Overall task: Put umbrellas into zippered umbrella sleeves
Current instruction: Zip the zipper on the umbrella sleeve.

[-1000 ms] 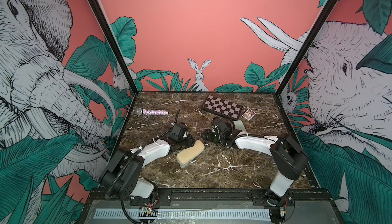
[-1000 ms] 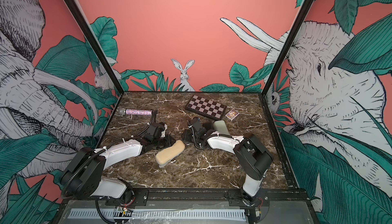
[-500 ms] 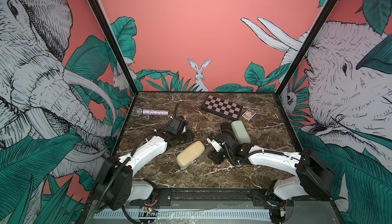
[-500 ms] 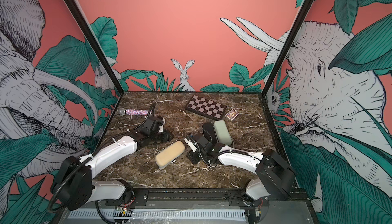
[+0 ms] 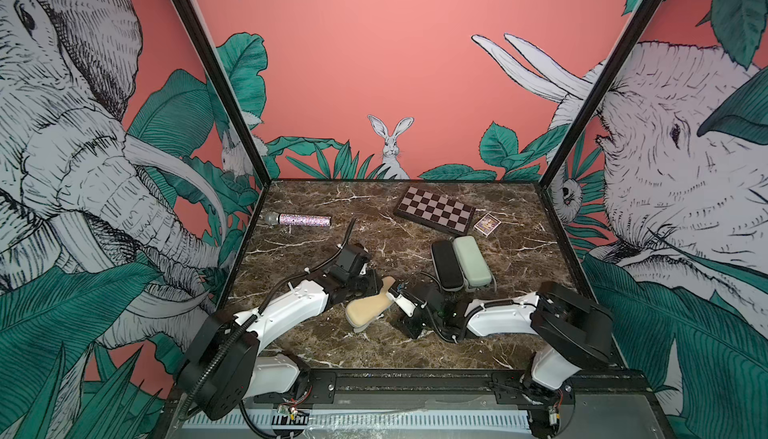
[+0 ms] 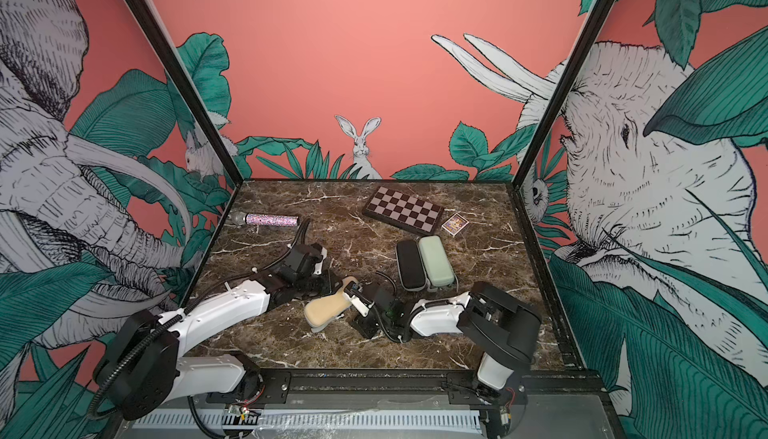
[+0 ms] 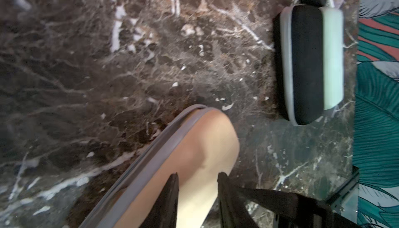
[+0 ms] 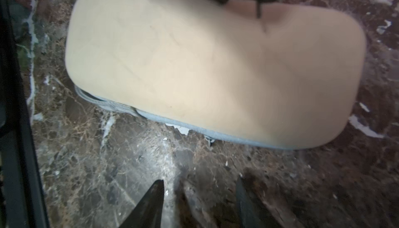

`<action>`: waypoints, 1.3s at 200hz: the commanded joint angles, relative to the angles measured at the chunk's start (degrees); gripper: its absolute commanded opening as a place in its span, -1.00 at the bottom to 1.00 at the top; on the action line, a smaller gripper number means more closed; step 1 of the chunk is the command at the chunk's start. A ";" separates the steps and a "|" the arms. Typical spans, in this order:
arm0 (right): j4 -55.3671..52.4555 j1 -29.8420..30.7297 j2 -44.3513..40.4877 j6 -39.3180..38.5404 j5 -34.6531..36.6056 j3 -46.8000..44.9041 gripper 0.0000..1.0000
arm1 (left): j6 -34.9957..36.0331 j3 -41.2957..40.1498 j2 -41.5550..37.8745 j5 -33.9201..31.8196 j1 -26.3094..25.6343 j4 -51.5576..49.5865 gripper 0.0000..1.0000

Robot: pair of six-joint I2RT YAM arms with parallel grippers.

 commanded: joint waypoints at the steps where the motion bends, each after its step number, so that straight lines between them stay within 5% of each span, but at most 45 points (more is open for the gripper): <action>1: 5.28 0.45 2.18 0.03 2.68 0.49 0.05 | 0.56 -1.21 -0.32 -2.72 -0.09 -1.14 -0.35; 155: 1.70 0.47 5.91 -2.75 3.59 7.85 -0.35 | -1.89 -5.59 1.96 -2.03 -0.16 4.25 -0.42; 210: 1.08 0.26 4.57 -1.87 6.52 7.69 -0.87 | -2.00 -6.47 1.32 -2.87 -0.18 4.53 -0.43; 260: 2.35 -3.66 3.93 -0.66 7.20 5.48 -1.00 | -1.81 -8.33 3.37 -5.42 -0.16 3.72 -0.47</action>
